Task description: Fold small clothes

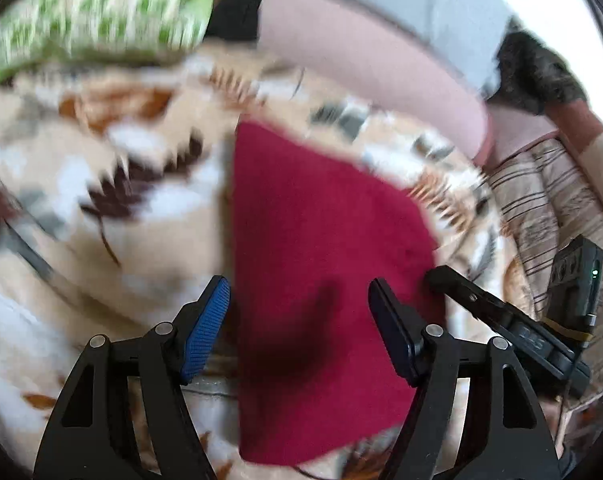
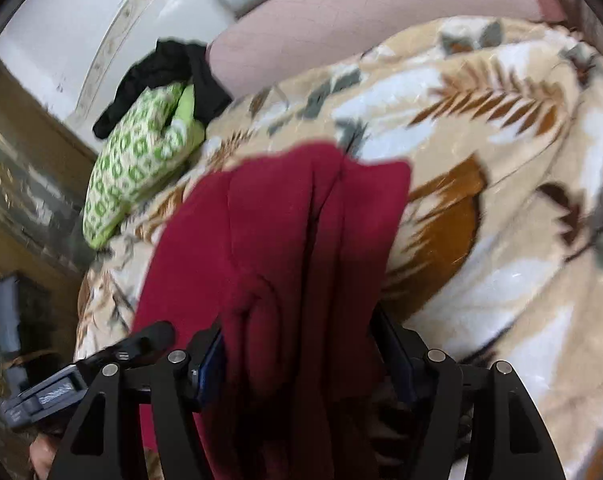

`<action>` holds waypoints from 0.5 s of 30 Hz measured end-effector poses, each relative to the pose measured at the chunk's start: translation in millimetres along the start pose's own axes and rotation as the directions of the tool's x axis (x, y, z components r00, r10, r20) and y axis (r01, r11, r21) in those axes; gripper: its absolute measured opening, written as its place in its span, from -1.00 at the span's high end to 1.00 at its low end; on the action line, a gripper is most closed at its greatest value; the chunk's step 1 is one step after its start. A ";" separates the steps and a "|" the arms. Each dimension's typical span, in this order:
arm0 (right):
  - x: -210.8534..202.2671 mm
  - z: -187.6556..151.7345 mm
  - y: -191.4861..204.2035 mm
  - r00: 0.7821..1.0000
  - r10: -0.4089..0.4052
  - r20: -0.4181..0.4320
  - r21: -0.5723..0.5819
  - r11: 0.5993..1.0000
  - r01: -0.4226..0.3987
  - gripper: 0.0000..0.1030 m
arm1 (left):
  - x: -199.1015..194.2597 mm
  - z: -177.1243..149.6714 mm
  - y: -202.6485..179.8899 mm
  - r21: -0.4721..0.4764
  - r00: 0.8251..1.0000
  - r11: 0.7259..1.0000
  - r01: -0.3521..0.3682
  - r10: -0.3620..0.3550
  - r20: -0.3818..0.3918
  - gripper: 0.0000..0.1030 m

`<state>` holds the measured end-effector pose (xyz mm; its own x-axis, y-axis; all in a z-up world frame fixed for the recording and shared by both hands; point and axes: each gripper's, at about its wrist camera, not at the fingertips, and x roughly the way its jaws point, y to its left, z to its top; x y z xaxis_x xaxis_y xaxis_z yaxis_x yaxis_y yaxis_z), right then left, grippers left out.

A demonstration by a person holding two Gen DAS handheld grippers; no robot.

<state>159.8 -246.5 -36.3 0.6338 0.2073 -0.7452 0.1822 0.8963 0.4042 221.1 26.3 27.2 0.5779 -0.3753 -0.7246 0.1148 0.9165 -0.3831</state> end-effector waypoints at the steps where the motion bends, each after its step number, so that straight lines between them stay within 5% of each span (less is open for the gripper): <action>1: -14.4 3.2 7.3 0.998 -0.027 0.062 -0.034 0.999 0.029 -0.25 | -12.7 1.2 -5.4 0.012 0.999 1.000 0.010 -0.010 0.033 -0.27; 3: -35.8 9.1 31.0 0.981 -0.078 0.176 -0.163 0.981 0.107 -0.23 | -29.5 -1.3 -13.3 0.038 0.997 0.999 0.011 -0.014 0.071 0.03; 6: -34.8 9.4 74.8 0.980 -0.101 0.168 -0.414 0.895 0.164 0.61 | -8.5 -8.2 -12.8 0.014 1.000 1.000 0.002 -0.002 -0.023 0.49; 7: -27.4 6.4 84.1 0.983 -0.106 0.150 -0.465 0.870 0.165 0.71 | 4.5 -11.5 -11.8 0.001 0.998 1.000 0.004 -0.004 -0.068 0.50; 10: 6.4 -1.9 83.2 0.986 -0.162 0.045 -0.511 0.844 0.162 0.75 | 42.8 -22.0 -17.9 0.052 0.984 0.998 -0.039 0.048 -0.172 0.50; 12: 39.4 -11.0 57.5 0.958 -0.276 -0.076 -0.482 0.851 0.207 0.75 | 50.2 -23.6 -25.3 0.081 0.981 0.996 -0.040 0.054 -0.184 0.50; 15: 42.4 -3.7 40.8 0.966 -0.244 -0.085 -0.406 0.894 0.190 0.76 | 53.7 -22.1 -28.9 0.074 0.979 0.995 -0.061 0.074 -0.188 0.49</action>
<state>191.3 -199.7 -53.3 0.5038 0.0149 -0.8637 -0.0221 0.9997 0.0043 230.9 -23.5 -13.3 0.4230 -0.3260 -0.8455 0.1394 0.9454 -0.2947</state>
